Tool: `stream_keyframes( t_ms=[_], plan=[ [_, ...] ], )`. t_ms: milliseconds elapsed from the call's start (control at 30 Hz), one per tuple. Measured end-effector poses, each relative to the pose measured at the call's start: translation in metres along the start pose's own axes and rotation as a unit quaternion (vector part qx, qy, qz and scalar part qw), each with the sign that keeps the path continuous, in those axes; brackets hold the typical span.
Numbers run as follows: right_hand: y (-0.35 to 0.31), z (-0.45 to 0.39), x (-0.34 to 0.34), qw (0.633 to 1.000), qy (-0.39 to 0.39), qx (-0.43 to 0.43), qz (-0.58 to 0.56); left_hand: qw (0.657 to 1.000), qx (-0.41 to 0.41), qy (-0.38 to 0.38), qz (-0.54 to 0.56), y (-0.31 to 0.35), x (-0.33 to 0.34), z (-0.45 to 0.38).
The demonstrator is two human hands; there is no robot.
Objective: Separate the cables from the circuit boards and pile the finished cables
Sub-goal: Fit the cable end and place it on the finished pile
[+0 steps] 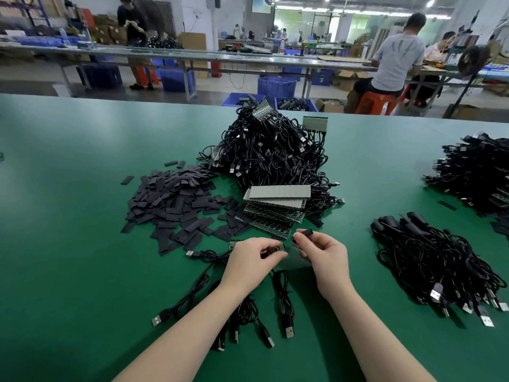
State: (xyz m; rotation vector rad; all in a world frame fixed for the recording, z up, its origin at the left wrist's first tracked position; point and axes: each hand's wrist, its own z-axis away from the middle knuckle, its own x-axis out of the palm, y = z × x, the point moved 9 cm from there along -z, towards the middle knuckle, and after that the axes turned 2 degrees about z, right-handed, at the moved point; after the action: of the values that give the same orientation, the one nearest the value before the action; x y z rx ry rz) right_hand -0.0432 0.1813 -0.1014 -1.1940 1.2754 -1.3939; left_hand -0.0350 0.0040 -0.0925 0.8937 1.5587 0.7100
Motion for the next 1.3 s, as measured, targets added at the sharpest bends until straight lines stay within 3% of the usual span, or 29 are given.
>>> stream_keyframes(
  t_ms=[467, 1300],
  plan=[
    [0.012, -0.001, 0.011, 0.999, -0.053, -0.003, -0.003, 0.994, 0.074, -0.051, -0.061, 0.011, 0.003, -0.007],
    [0.005, 0.008, 0.011, 0.998, -0.053, -0.022, 0.033, 0.995, 0.071, -0.047, -0.049, 0.008, 0.002, -0.004]
  ],
)
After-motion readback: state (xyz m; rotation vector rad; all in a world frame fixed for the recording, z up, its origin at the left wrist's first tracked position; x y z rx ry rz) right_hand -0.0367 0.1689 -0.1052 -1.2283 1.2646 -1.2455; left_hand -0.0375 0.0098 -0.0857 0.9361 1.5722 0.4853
